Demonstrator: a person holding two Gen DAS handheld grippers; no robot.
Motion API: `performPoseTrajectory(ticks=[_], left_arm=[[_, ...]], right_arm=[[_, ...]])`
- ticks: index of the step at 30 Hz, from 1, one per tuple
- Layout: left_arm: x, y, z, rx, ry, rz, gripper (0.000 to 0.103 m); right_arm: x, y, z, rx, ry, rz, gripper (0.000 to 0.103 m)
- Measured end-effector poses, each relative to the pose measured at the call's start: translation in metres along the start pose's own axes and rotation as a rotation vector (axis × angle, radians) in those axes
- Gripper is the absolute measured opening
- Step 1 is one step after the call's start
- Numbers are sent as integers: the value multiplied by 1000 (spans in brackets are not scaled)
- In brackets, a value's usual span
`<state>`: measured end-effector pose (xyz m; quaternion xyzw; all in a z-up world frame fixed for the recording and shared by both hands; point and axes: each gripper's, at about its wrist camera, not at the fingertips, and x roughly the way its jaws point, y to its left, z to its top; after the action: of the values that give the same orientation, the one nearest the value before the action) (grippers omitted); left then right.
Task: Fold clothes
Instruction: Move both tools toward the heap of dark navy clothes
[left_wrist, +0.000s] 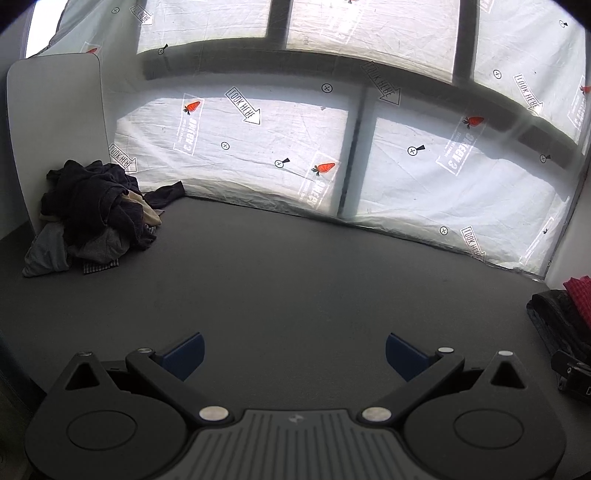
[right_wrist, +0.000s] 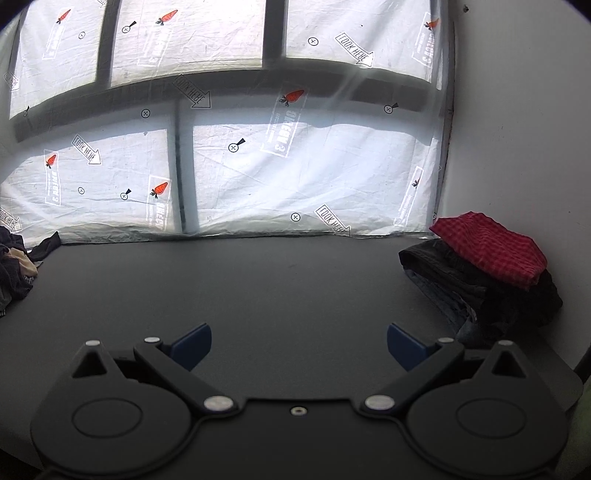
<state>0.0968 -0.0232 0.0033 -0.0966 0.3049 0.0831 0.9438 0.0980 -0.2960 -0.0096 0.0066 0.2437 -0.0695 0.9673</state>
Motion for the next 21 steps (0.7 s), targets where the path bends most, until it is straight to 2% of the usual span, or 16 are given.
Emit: performPoseTrajectory(ticks=[9, 14, 21], left_arm=[[60, 9, 24, -283, 144, -8, 103], [86, 52, 33, -448, 178, 2, 103], [131, 128, 58, -668, 179, -17, 103]], right_arm=[[81, 0, 22, 18, 75, 163, 103], [119, 23, 31, 47, 122, 257, 103], [175, 88, 50, 100, 226, 411, 103]])
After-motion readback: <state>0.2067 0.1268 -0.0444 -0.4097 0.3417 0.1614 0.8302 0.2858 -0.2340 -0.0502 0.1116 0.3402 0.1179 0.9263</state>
